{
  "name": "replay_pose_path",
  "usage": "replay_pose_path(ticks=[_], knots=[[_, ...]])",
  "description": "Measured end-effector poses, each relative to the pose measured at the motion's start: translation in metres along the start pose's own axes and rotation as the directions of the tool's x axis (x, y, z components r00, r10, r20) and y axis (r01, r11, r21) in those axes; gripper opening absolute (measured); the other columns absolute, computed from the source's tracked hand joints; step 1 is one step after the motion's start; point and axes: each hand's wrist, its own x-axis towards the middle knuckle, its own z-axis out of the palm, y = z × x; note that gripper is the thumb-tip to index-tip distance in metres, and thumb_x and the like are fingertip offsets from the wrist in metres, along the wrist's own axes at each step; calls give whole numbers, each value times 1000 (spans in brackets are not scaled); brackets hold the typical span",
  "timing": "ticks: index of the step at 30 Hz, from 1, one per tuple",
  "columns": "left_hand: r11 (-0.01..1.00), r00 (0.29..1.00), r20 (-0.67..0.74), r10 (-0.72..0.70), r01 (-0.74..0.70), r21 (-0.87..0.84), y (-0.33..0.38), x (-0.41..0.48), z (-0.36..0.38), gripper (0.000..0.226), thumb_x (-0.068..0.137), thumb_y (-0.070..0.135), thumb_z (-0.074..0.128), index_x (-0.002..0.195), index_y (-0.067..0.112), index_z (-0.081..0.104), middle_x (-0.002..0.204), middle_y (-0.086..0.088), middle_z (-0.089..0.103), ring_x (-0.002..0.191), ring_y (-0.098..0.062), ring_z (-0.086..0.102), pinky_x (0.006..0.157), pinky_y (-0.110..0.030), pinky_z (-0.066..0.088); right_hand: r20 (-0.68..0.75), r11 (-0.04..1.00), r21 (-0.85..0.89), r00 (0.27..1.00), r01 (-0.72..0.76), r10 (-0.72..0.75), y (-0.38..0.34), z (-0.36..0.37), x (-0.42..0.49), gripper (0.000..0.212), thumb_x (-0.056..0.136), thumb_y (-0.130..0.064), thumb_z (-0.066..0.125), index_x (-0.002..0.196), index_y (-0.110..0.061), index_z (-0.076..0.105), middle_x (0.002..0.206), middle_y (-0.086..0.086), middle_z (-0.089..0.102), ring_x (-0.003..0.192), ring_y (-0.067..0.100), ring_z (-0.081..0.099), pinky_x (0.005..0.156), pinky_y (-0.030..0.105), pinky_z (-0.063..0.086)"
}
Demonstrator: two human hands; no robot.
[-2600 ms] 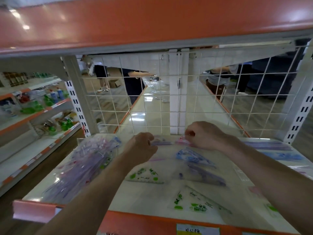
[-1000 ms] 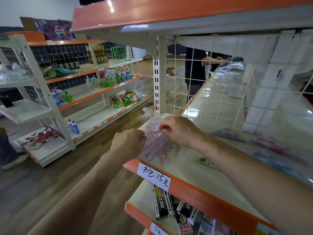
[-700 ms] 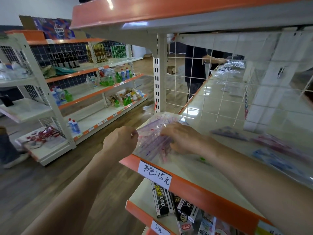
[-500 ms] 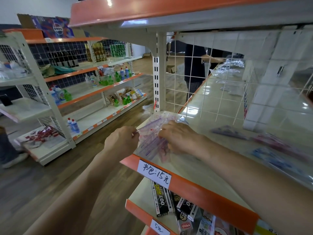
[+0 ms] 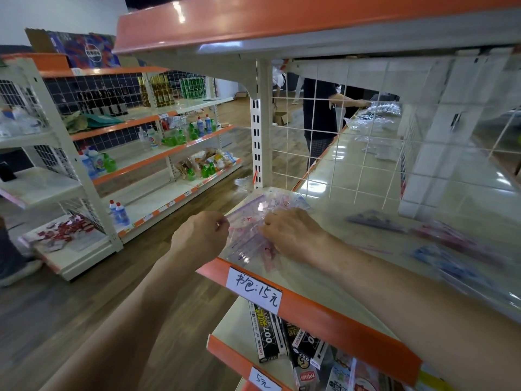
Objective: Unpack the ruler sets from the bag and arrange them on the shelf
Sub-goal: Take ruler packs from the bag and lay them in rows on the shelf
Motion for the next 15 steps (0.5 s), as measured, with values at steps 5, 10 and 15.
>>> replay_pose_path(ticks=[5, 10, 15], knots=[[1000, 1000, -22, -2, 2, -7, -1, 2, -1, 27, 99, 27, 42, 108, 18, 67, 85, 6, 62, 74, -15, 59, 59, -28, 48, -24, 1000, -11, 1000, -4, 3, 8, 3, -3, 26, 95, -22, 51, 114, -11, 63, 113, 5, 62, 109, 24, 51, 87, 35, 40], [1000, 1000, -26, -1, 1, -8, -1, 0, -4, 27, 98, 26, 42, 106, 18, 66, 86, 5, 63, 76, -16, 60, 63, -30, 51, -238, 1000, -24, 971, 19, -24, 9, 7, -4, 20, 57, -7, 87, 69, -12, 72, 66, 3, 66, 63, 23, 62, 56, 30, 49], [1000, 999, -38, -8, 8, 3, -2, -1, -8, 27, 98, 26, 42, 105, 19, 67, 85, 4, 64, 74, -17, 60, 65, -33, 52, -270, 999, 29, 963, 34, -25, 7, 5, -5, 31, 45, -9, 93, 68, -13, 73, 62, 3, 60, 50, 21, 59, 42, 24, 42]])
